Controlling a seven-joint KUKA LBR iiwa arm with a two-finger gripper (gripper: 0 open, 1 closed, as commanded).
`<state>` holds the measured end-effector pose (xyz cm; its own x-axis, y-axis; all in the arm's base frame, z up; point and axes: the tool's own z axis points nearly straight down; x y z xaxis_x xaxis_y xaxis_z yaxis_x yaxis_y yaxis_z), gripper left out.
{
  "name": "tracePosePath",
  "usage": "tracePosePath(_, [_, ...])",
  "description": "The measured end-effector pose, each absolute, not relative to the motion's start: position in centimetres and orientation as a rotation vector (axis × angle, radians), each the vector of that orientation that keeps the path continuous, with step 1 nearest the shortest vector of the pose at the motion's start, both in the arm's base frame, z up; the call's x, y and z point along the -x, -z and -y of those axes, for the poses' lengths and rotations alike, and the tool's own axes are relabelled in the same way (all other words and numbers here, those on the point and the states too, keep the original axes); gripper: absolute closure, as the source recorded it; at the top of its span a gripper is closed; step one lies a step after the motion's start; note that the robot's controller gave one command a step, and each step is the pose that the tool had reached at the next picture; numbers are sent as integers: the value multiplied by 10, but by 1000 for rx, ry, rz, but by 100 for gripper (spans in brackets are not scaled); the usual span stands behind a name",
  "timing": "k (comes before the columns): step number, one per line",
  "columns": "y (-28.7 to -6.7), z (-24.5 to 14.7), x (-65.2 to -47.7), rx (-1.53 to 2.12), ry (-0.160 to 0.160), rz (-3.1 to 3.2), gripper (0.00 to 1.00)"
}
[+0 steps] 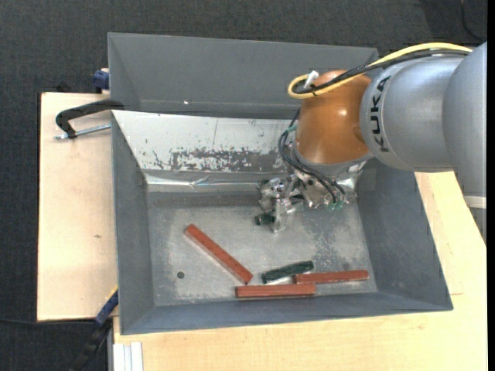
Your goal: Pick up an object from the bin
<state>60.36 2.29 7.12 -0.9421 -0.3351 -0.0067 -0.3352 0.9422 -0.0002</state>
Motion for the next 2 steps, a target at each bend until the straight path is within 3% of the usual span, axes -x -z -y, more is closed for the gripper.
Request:
tracePosePath(1, [-196,-41,-575,515,-1,-3093,100])
tracePosePath(2, [-195,-41,-575,515,-1,-3093,100])
